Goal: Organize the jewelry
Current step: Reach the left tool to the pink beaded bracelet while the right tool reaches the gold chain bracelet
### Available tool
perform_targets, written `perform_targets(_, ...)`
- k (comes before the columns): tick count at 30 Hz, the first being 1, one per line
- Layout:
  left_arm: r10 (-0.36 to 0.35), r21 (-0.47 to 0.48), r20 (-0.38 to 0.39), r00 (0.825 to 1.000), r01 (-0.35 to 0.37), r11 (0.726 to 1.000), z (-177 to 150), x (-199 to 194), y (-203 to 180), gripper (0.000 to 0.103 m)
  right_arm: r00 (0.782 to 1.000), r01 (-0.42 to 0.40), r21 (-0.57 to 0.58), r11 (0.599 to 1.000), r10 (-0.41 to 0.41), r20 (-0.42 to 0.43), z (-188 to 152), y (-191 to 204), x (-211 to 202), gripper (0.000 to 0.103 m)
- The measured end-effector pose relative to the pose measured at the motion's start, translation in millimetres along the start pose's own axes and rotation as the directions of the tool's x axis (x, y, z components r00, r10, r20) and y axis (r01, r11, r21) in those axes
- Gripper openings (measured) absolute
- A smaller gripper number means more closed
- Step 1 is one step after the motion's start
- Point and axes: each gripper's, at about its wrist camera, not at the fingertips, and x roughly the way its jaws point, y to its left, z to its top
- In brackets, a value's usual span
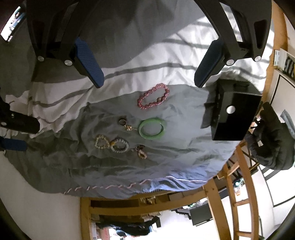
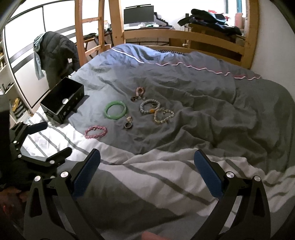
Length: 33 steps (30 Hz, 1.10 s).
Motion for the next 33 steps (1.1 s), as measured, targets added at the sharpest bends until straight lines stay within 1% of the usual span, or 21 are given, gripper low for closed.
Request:
perform_targets(1,-0.006,0.006,-0.011,1.0,0.006,1.0,2,8,0,0.085,1.0,-0.005,-0.001,1.0,0.005,-0.005,3,-1,6,0.1)
perform_targets(4,-0.011,0.026,-0.033,0.999,0.012,1.0,9,33,3,0.08,0.999,-0.042,0.024,0.999,0.042,-0.01,11,-5,28,0.1)
perform_targets(6,-0.001,0.037,-0.034,0.999,0.002,0.999,12,47,4,0.074,0.997,-0.068,0.038,0.997,0.069,-0.021,15,-8,45,0.1)
perform_targets(8,-0.003,0.037,-0.034,0.999,0.004,0.999,16,61,6,0.072,0.997,-0.074,0.041,0.996,0.075,-0.025,19,-10,60,0.1)
perform_targets(10,-0.019,0.031,-0.036,0.999,0.02,0.999,19,70,9,0.068,0.997,-0.076,0.041,0.996,0.077,-0.024,23,-12,71,0.1)
perform_targets(13,-0.057,0.009,-0.044,0.997,0.058,0.998,20,85,11,0.066,0.998,-0.056,0.056,0.997,0.059,-0.037,31,-19,91,0.097)
perform_targets(15,-0.069,0.004,-0.051,0.996,0.069,0.998,20,92,12,0.065,0.997,-0.045,0.072,0.996,0.049,-0.054,37,-25,107,0.095)
perform_targets(16,-0.079,0.001,-0.058,0.995,0.079,0.997,18,96,12,0.063,0.997,-0.044,0.077,0.996,0.049,-0.061,40,-27,115,0.094)
perform_targets(18,-0.097,-0.002,-0.077,0.992,0.097,0.995,16,106,12,0.059,0.996,-0.033,0.086,0.996,0.04,-0.08,46,-31,132,0.083)
perform_targets(20,-0.11,0.001,-0.1,0.989,0.111,0.994,15,115,12,0.055,0.995,-0.034,0.088,0.996,0.042,-0.093,50,-33,148,0.08)
perform_targets(22,-0.116,0.004,-0.127,0.985,0.118,0.993,12,125,10,0.048,0.993,-0.042,0.085,0.995,0.051,-0.103,52,-33,160,0.076)
perform_targets(26,-0.122,-0.004,-0.149,0.981,0.122,0.992,8,135,11,0.046,0.989,-0.056,0.092,0.994,0.068,-0.132,53,-35,185,0.066)
perform_targets(29,-0.139,-0.024,-0.158,0.978,0.137,0.99,7,140,14,0.041,0.985,-0.057,0.099,0.993,0.073,-0.158,54,-37,202,0.053)
perform_targets(30,-0.145,-0.033,-0.159,0.977,0.142,0.989,7,141,16,0.038,0.983,-0.059,0.104,0.993,0.076,-0.168,54,-38,208,0.047)
perform_targets(31,-0.149,-0.04,-0.158,0.976,0.144,0.989,7,141,18,0.033,0.982,-0.063,0.112,0.992,0.082,-0.172,53,-39,211,0.044)
perform_targets(32,-0.15,-0.052,-0.156,0.976,0.144,0.988,7,140,20,0.03,0.981,-0.068,0.123,0.99,0.088,-0.172,52,-40,212,0.038)
perform_targets(33,-0.153,-0.061,-0.154,0.976,0.145,0.988,7,140,22,0.023,0.982,-0.073,0.136,0.988,0.096,-0.166,51,-42,212,0.035)
